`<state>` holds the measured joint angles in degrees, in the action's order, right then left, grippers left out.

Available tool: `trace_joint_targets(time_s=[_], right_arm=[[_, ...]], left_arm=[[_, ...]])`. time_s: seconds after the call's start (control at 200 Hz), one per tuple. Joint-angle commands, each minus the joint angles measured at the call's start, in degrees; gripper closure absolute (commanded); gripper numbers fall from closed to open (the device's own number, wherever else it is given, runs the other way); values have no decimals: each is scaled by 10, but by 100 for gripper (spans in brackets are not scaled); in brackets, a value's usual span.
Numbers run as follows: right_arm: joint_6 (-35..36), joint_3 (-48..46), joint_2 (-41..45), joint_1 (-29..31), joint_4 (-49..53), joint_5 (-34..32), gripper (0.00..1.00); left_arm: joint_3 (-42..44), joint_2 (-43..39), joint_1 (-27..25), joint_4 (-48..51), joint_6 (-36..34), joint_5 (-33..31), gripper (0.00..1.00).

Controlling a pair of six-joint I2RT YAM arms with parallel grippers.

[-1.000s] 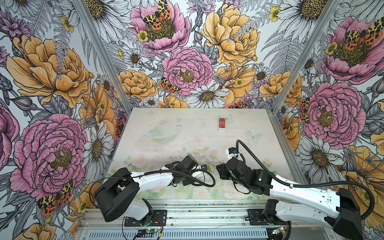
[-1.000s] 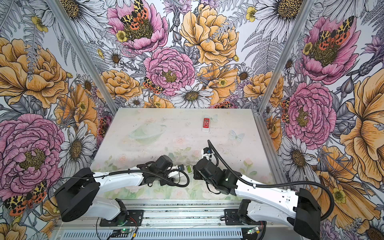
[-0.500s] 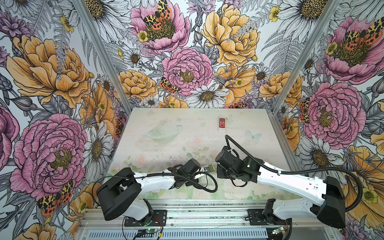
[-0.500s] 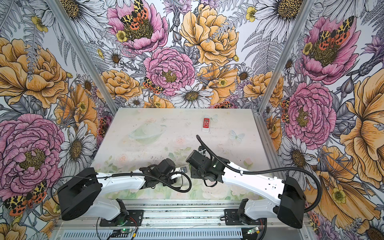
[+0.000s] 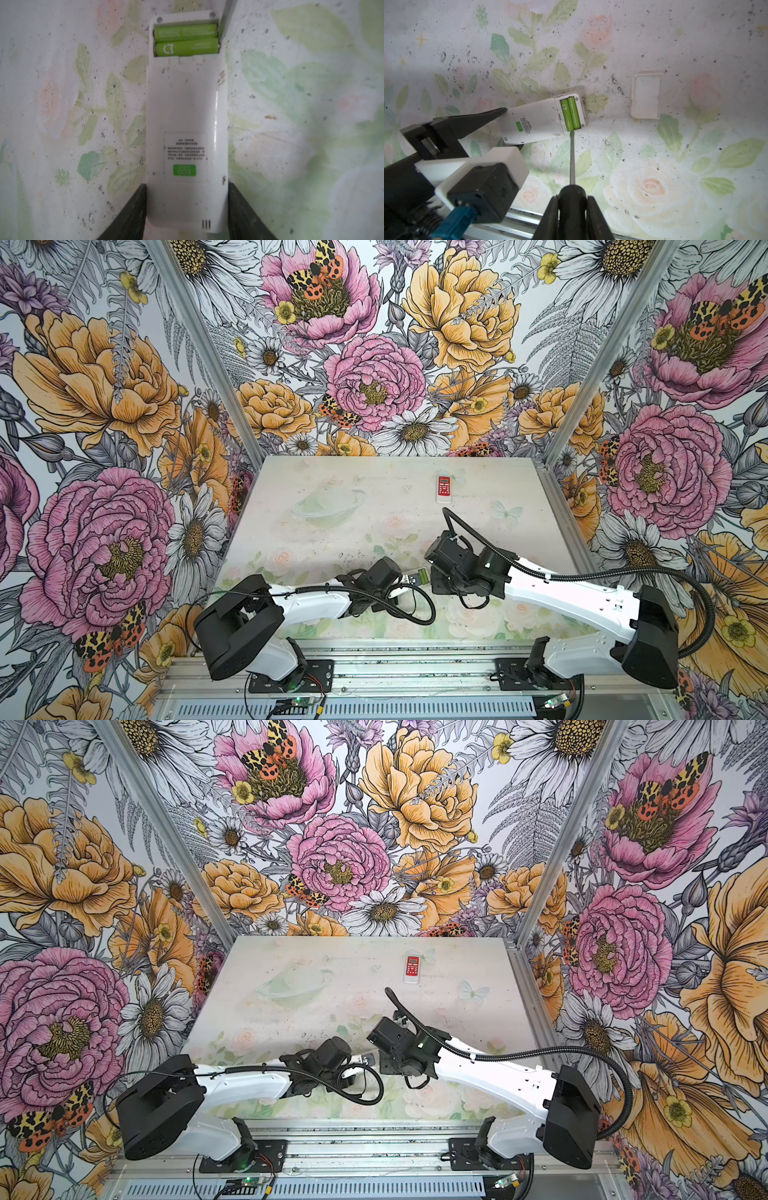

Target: Unload the batteries from the remote control

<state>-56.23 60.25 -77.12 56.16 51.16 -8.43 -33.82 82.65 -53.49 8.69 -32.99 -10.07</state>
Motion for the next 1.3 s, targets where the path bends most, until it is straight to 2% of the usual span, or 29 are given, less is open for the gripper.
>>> trace_joint_targets(time_s=[0.0,0.936,1.146,1.296], right_arm=[[9,22,-6,-3,-3,7,100],[5,1,-19,-6,-27,-4,100],[-1,-9,-20,-6,-27,-20,100],[-10,-18,-27,8,-33,-65,100]], left_arm=[[10,12,-4,12,-5,2,100],[10,8,-5,10,-4,4,100],[10,9,-4,10,-4,6,100],[7,8,-2,15,-4,8,100]])
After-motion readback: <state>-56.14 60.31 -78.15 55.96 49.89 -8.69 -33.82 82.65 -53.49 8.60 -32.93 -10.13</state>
